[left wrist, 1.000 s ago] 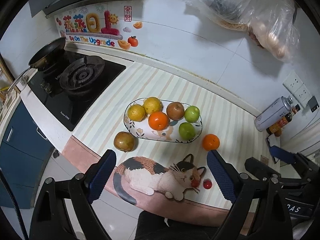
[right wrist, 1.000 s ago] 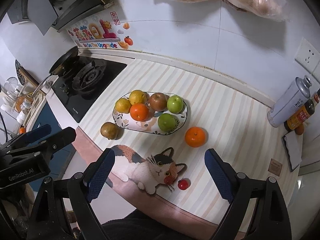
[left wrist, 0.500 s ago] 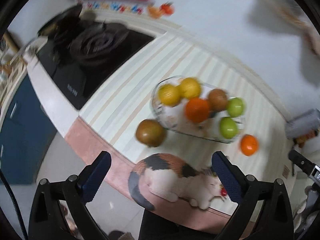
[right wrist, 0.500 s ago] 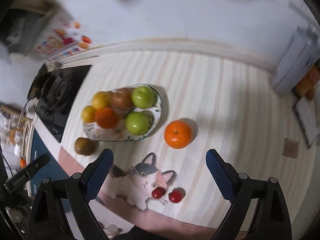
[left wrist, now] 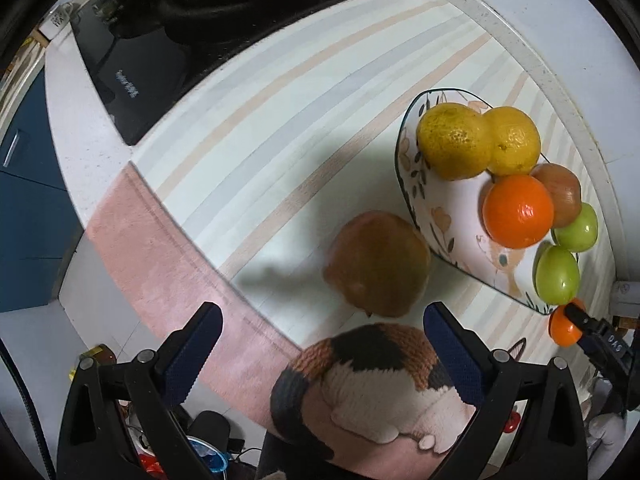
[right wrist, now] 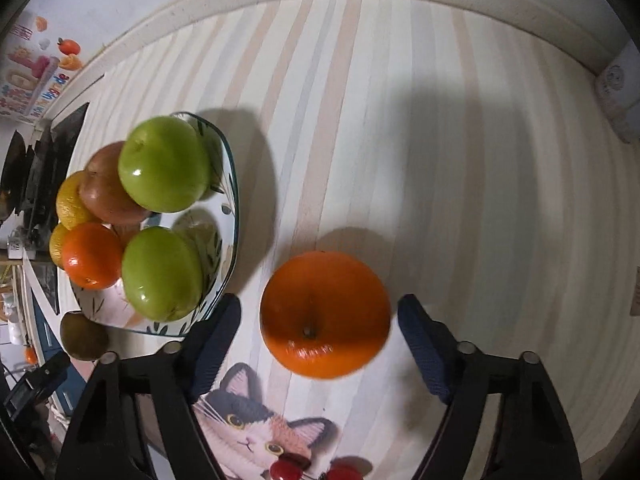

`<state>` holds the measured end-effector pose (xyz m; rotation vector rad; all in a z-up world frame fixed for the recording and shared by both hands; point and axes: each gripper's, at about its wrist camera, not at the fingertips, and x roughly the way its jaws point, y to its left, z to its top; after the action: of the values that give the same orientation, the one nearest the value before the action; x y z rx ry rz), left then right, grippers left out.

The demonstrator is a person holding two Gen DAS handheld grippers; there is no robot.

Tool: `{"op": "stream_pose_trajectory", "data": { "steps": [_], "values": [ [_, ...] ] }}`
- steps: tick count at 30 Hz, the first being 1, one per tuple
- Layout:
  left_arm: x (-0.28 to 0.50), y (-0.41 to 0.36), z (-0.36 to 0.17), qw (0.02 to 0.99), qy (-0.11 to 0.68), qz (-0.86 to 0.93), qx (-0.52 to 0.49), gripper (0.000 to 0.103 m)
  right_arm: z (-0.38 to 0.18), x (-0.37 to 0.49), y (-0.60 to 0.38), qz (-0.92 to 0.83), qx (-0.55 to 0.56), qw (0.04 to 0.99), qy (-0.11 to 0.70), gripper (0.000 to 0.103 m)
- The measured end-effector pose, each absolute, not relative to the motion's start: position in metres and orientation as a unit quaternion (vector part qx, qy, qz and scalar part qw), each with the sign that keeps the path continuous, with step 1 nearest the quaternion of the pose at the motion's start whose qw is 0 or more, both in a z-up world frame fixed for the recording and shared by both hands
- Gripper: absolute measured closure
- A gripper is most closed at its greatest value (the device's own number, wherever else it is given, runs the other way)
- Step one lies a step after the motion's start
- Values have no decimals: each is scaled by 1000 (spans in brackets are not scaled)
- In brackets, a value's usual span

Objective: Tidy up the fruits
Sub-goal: 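Grasp the brown pear with the left tool while the right tool grasps the orange, then lower the pear and orange onto the floral plate and open both tools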

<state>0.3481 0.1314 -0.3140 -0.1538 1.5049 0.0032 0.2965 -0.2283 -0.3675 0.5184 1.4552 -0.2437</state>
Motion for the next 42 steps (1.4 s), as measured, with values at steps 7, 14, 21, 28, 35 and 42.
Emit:
{"op": "stream_pose_trajectory", "data": {
  "steps": [7,14,21,28,35,42],
  "values": [
    [366,117,-332,726,685,-22,-56,0,-373,294,-227,-109,219,715,655,37],
    [368,106,-342,735,673,-67,-58,37,-351,277,-216,-91,217,725,648,37],
    [362,102,-336,742,666,-63,-44,38,-314,276,-190,-54,220,743,630,37],
    [369,99,-295,766,635,-80,-58,38,-288,299,-192,-53,219,760,609,37],
    [395,80,-284,773,625,-95,-46,38,-298,336,-205,-79,202,762,610,37],
    [407,61,-304,757,645,-103,-23,38,-324,354,-207,-90,187,747,631,37]
  ]
}}
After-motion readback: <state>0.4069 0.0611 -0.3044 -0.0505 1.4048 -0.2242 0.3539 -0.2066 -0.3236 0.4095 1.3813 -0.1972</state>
